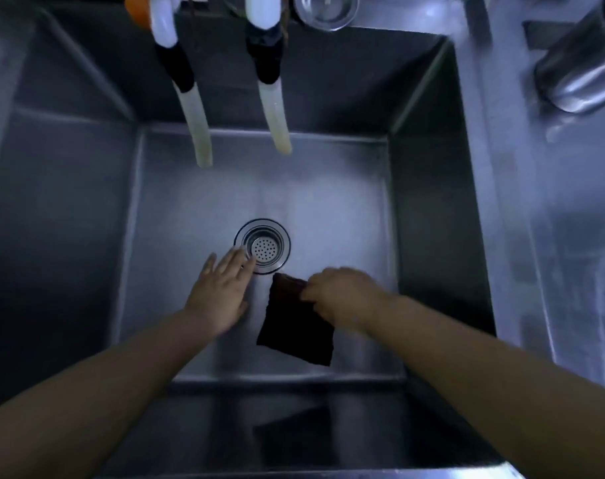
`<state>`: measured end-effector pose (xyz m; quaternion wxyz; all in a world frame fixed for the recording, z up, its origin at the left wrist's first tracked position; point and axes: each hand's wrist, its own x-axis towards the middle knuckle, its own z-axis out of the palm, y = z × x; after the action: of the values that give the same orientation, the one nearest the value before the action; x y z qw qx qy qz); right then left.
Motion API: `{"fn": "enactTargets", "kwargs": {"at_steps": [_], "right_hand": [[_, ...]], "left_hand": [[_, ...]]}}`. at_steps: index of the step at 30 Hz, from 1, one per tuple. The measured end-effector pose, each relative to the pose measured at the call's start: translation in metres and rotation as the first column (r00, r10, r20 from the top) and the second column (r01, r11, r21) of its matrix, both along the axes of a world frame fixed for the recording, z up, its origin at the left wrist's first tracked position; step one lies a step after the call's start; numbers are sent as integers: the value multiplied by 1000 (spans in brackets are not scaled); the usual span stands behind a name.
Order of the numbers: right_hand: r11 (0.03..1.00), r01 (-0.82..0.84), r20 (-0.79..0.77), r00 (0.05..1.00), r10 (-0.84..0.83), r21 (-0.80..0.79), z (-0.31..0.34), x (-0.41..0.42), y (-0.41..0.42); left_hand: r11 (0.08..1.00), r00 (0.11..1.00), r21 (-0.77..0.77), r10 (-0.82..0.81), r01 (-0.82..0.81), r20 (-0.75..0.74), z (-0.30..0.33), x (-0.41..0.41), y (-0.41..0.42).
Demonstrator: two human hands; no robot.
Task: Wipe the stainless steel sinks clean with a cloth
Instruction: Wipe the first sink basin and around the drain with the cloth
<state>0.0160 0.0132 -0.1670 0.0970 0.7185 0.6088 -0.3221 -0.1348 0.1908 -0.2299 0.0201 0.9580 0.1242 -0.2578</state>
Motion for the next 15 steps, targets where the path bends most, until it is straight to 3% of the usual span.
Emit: {"fn": "enactTargets", "kwargs": {"at_steps": [3, 8, 15], "right_hand": [[992, -4, -158, 987, -15, -123, -55, -49, -8], [990, 133, 24, 991, -134, 57, -103, -60, -5], [880, 364, 219, 873, -437, 304, -119, -29, 70]], "left_hand": [[998, 997, -14, 64, -64, -47, -6, -4, 15], [989, 989, -53, 137, -140, -58, -20, -4, 11], [963, 959, -61, 255, -264, -124, -33, 6, 26]]}}
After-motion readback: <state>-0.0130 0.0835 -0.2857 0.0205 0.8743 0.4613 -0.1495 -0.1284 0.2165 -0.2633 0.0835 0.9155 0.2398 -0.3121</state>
